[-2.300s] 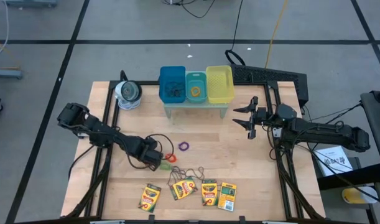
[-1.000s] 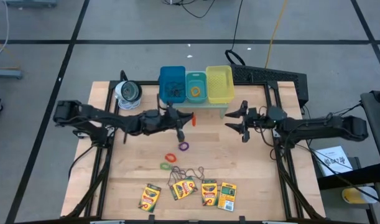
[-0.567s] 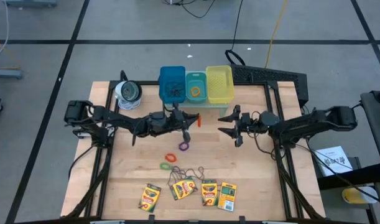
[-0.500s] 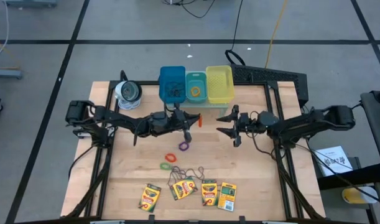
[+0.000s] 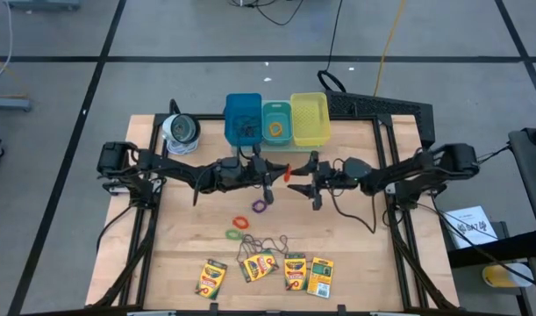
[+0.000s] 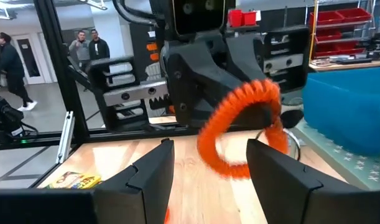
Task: Pick & Place Office Desk Supplies
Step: Put the left orange spring keychain into the green bin on the shelf
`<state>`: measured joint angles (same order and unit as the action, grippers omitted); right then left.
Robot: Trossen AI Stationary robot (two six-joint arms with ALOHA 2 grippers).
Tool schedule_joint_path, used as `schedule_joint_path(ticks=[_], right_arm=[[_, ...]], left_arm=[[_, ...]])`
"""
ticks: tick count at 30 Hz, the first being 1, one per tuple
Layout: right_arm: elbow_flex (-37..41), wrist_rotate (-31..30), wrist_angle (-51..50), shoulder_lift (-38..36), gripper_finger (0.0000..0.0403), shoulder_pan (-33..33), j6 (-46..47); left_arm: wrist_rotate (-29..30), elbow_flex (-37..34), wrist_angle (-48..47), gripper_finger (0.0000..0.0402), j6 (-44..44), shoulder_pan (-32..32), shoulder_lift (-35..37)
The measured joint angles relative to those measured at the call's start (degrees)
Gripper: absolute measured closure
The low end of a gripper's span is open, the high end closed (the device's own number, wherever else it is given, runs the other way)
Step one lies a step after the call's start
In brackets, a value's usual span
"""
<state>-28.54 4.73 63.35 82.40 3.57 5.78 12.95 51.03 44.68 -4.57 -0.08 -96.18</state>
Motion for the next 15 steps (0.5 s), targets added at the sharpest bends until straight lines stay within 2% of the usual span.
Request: schedule_joint_path(ticks=[3, 6, 10, 15], right_arm=[[-1.9, -0.1, -0.2, 2.1, 0.0209, 0.0, 0.2], [-3.2, -0.1, -0.1, 3.9, 0.0209, 0.0, 0.2], [-3.7, -0.2, -0.3, 4.1, 0.0209, 0.0, 0.3], [-3.7, -0.3, 1.1, 4.1, 0.0218, 0.0, 0.3]], left_arm=[[0.0, 0.0, -0.7, 0.0396, -0.1, 0.0, 0.0], [0.1, 0.0, -1.1, 0.0387, 0.1, 0.0, 0.0], [0.1, 0.0, -1.7, 0.0373, 0.2, 0.0, 0.0], [0.1, 0.0, -1.4, 0.0373, 0.3, 0.0, 0.0]])
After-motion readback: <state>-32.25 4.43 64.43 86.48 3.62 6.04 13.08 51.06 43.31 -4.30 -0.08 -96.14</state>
